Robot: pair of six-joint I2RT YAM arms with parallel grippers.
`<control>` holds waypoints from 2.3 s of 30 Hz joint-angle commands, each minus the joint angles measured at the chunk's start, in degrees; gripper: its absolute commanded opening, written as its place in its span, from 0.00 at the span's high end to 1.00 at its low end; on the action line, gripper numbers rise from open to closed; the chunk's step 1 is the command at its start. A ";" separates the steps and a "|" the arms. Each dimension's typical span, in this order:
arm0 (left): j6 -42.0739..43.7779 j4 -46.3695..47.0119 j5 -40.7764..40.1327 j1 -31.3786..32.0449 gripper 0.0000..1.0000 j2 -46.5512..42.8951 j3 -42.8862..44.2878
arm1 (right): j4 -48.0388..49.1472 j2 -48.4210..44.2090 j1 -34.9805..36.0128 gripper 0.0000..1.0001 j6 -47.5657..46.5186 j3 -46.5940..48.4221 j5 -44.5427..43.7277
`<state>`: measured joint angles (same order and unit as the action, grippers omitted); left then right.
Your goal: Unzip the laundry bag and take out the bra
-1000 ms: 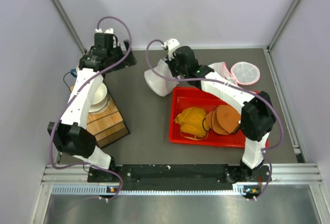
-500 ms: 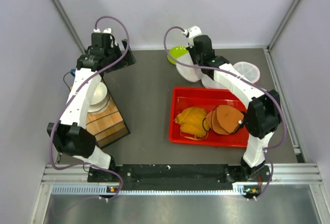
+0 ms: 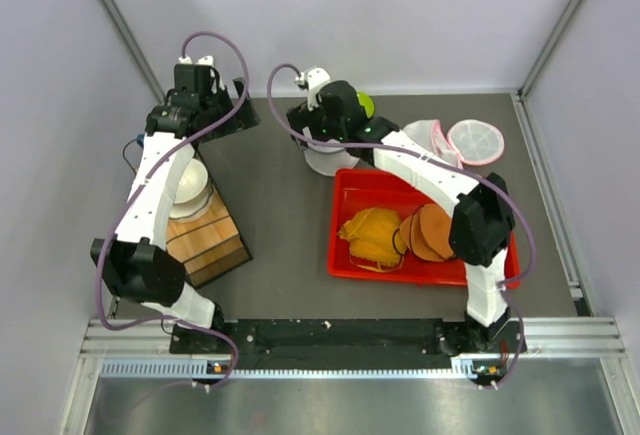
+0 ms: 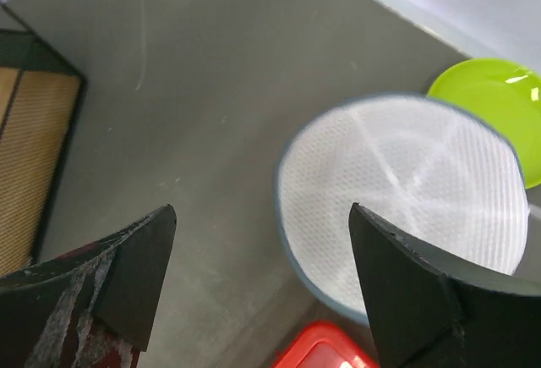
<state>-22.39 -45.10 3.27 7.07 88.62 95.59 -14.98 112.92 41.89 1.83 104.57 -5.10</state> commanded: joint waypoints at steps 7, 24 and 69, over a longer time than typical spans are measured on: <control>-0.72 3.35 0.35 7.24 0.01 1.81 0.21 | 2.05 -14.29 -12.08 0.19 8.36 -9.01 6.00; -31.65 13.28 -20.47 23.69 0.03 13.24 -3.84 | 9.71 -35.13 -24.22 0.17 19.97 -38.91 2.82; -38.10 15.48 -30.07 26.94 0.76 32.68 13.93 | 12.96 -44.46 -24.22 0.20 22.00 -48.68 12.22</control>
<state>-63.35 -30.22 -27.40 34.26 123.15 107.68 -4.58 69.56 17.56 24.16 55.81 4.58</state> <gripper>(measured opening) 0.501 0.812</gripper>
